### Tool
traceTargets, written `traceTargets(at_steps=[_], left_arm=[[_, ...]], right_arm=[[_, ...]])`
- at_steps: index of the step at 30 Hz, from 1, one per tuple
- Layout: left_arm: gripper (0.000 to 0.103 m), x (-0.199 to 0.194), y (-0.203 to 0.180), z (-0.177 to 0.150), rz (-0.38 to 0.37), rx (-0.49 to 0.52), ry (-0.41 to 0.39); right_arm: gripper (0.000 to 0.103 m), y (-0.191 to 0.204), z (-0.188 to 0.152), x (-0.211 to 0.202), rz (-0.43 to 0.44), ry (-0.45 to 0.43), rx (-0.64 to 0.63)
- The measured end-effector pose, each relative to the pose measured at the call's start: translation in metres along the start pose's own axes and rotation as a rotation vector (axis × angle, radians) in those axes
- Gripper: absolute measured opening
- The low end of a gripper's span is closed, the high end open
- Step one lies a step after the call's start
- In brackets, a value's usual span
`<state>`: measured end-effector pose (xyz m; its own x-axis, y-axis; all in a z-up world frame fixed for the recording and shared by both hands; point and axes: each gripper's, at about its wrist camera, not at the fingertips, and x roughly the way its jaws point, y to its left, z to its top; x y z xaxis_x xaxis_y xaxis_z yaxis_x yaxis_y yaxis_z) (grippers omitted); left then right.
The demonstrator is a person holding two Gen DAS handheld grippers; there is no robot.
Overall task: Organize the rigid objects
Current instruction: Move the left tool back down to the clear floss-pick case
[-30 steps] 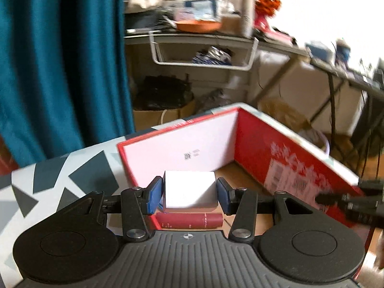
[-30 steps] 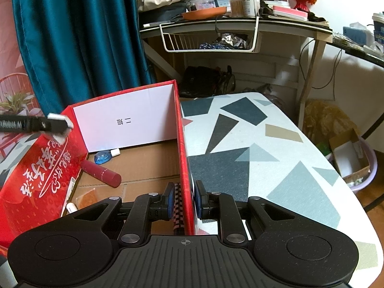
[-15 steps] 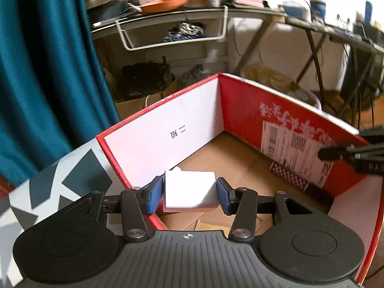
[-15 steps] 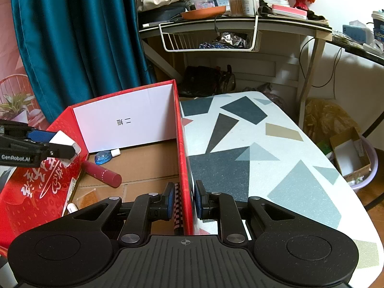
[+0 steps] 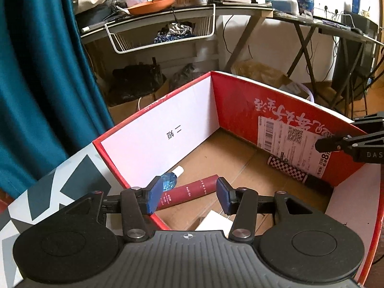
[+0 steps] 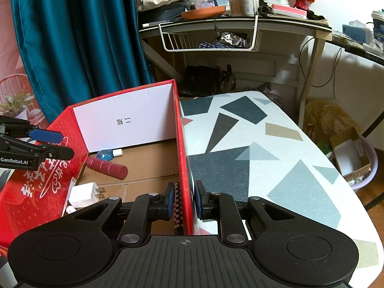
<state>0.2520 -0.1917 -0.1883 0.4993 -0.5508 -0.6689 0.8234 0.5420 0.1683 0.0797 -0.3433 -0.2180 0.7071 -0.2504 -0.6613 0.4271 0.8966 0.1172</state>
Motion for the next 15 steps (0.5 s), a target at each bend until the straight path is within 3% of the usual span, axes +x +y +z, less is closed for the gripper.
traceTargets(at_steps=[4, 7, 11, 15], left_arm=[[0.066, -0.008, -0.002, -0.001, 0.016, 0.037, -0.035], [0.07, -0.019, 0.001, -0.002, 0.024, 0.053, -0.081], [0.075, -0.041, 0.025, -0.007, 0.022, -0.068, -0.145], [0.08, -0.059, 0.058, -0.026, 0.058, -0.238, -0.158]], right_arm=[[0.017, 0.0, 0.0, 0.0, 0.0, 0.0, 0.0], [0.017, 0.0, 0.0, 0.0, 0.0, 0.0, 0.001], [0.017, 0.0, 0.0, 0.0, 0.001, -0.001, 0.002], [0.017, -0.001, -0.001, -0.001, 0.001, -0.001, 0.004]])
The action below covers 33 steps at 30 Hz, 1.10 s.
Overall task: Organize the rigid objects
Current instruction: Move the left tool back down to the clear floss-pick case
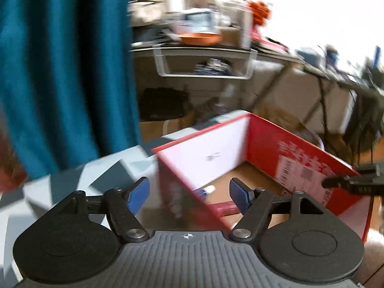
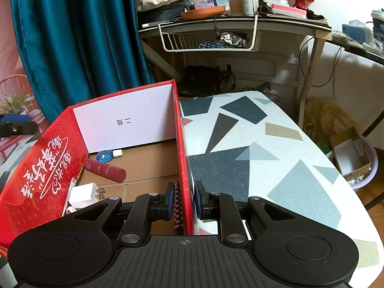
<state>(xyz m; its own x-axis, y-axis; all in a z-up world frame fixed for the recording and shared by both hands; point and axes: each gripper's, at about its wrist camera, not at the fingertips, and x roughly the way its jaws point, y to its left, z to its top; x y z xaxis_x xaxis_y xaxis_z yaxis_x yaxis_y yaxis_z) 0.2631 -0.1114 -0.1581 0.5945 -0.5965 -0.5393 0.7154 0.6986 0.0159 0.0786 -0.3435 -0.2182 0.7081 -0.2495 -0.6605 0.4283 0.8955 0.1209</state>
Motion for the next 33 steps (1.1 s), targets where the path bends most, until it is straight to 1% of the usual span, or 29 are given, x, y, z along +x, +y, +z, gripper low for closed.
traceTargets(at_steps=[1, 2, 5, 8, 13, 15, 18, 21, 25, 28, 31, 33], left_arm=[[0.088, -0.004, 0.007, -0.003, 0.012, -0.022, 0.004], [0.093, -0.008, 0.012, -0.008, 0.023, -0.041, 0.008], [0.099, -0.015, 0.026, -0.021, 0.029, -0.097, 0.022], [0.103, -0.015, 0.032, -0.037, 0.042, -0.134, 0.058], [0.103, -0.006, 0.033, -0.063, 0.091, -0.156, 0.117], [0.103, -0.003, 0.033, -0.071, 0.11, -0.145, 0.139], [0.103, 0.005, 0.033, -0.082, 0.128, -0.123, 0.171], [0.103, 0.014, 0.033, -0.09, 0.134, -0.132, 0.203], [0.103, 0.024, 0.033, -0.096, 0.148, -0.151, 0.224], [0.103, 0.031, 0.034, -0.099, 0.174, -0.14, 0.237], [0.103, 0.038, 0.035, -0.101, 0.16, -0.125, 0.26], [0.103, 0.041, 0.033, -0.103, 0.171, -0.104, 0.266]], right_arm=[[0.017, 0.0, 0.0, 0.0, 0.0, -0.001, 0.0], [0.017, 0.0, 0.0, 0.0, 0.0, -0.001, 0.0], [0.017, 0.0, 0.0, 0.0, 0.0, -0.001, 0.0], [0.017, 0.0, 0.0, 0.0, -0.002, 0.0, 0.0], [0.017, 0.0, 0.0, 0.0, -0.003, 0.003, -0.002], [0.017, 0.001, 0.001, 0.0, -0.004, 0.005, -0.004], [0.017, 0.001, 0.001, 0.001, -0.005, 0.005, -0.003], [0.017, 0.001, 0.001, 0.001, -0.004, 0.005, -0.004], [0.017, 0.001, 0.001, 0.001, -0.005, 0.005, -0.005], [0.017, 0.001, 0.001, 0.001, -0.005, 0.006, -0.004], [0.018, 0.001, 0.001, 0.001, -0.005, 0.006, -0.005], [0.018, 0.001, 0.001, 0.001, -0.004, 0.005, -0.005]])
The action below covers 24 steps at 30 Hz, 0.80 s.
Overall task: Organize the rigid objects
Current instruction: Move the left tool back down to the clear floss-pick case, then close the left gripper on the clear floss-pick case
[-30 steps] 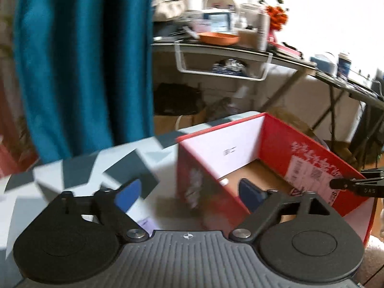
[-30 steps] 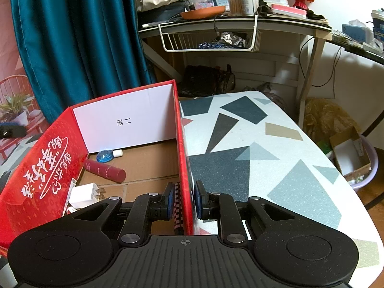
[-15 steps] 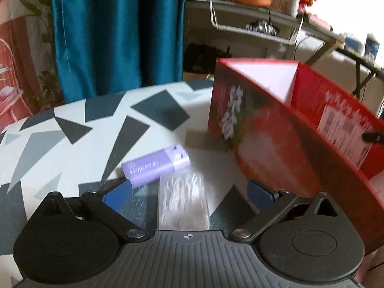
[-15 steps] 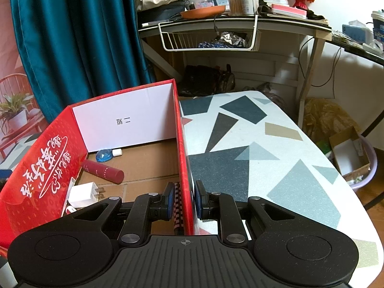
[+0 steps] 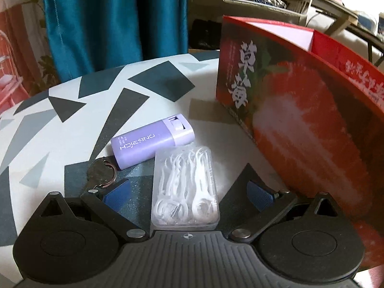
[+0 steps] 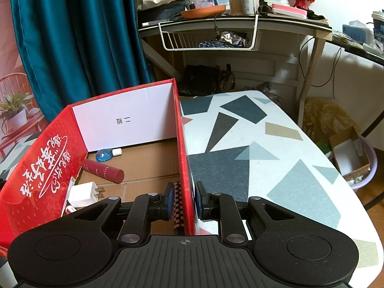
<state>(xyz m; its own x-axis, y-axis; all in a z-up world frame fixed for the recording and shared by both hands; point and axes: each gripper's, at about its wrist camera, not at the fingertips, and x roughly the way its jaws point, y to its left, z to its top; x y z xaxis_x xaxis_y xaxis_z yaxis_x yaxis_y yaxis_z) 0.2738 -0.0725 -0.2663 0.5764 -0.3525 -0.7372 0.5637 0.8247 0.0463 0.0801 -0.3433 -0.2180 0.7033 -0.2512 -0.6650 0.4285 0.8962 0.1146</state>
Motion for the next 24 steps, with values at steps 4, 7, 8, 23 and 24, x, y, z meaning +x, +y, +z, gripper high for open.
traceTargets(at_steps=[4, 7, 8, 23, 24], left_arm=[[0.103, 0.009, -0.002, -0.001, 0.005, 0.009, 0.042], [0.103, 0.011, -0.001, 0.0, 0.002, 0.003, 0.038], [0.103, 0.011, 0.0, 0.0, 0.004, 0.001, 0.038], [0.092, 0.009, -0.001, 0.0, 0.007, -0.013, 0.032], [0.088, 0.007, -0.001, 0.0, 0.004, -0.009, 0.028]], right_arm=[[0.018, 0.0, 0.0, 0.0, -0.001, 0.0, -0.002], [0.018, 0.0, 0.0, 0.0, -0.001, 0.0, -0.002], [0.018, 0.0, 0.0, 0.0, -0.001, 0.0, -0.002], [0.018, 0.0, 0.0, 0.0, -0.002, 0.0, -0.003], [0.018, 0.0, 0.0, 0.0, -0.002, 0.0, -0.003]])
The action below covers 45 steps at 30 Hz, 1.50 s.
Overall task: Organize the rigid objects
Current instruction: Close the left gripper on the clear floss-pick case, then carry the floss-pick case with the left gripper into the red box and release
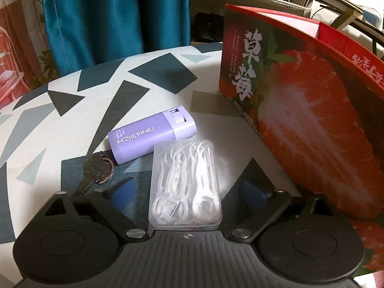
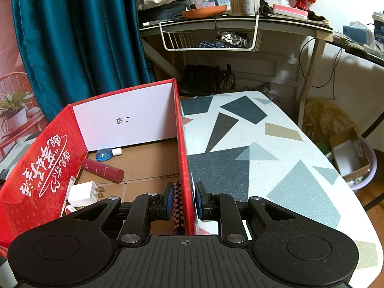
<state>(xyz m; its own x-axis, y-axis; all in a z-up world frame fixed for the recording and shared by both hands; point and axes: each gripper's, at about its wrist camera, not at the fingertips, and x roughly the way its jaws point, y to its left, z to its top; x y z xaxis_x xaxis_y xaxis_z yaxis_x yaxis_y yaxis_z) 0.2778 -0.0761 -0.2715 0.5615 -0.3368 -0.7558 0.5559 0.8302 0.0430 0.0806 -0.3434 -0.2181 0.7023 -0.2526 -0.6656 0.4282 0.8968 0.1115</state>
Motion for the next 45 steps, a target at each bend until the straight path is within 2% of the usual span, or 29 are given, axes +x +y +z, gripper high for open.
traceTargets(at_steps=[2, 4, 10, 18, 30, 40, 45], left_arm=[[0.068, -0.003, 0.0, 0.001, -0.007, 0.008, -0.008], [0.058, -0.005, 0.001, 0.002, -0.015, 0.008, -0.01], [0.057, -0.008, -0.001, 0.0, -0.007, -0.005, -0.015], [0.057, -0.033, 0.001, 0.004, -0.016, -0.031, -0.088], [0.057, -0.073, -0.005, 0.028, -0.046, -0.02, -0.211], [0.057, -0.092, -0.026, 0.053, -0.086, 0.049, -0.281], [0.057, -0.093, -0.043, 0.07, -0.116, 0.12, -0.305]], right_arm=[[0.018, 0.0, 0.0, 0.0, -0.001, 0.0, 0.0], [0.018, 0.0, 0.0, 0.0, 0.0, 0.0, 0.0], [0.017, 0.0, 0.0, 0.0, -0.005, 0.001, -0.005], [0.014, 0.001, -0.001, -0.002, -0.017, -0.004, -0.011], [0.011, 0.002, -0.001, -0.003, -0.03, -0.018, -0.016], [0.011, 0.002, -0.001, -0.004, -0.031, -0.023, -0.018], [0.011, 0.002, -0.001, -0.004, -0.031, -0.024, -0.017]])
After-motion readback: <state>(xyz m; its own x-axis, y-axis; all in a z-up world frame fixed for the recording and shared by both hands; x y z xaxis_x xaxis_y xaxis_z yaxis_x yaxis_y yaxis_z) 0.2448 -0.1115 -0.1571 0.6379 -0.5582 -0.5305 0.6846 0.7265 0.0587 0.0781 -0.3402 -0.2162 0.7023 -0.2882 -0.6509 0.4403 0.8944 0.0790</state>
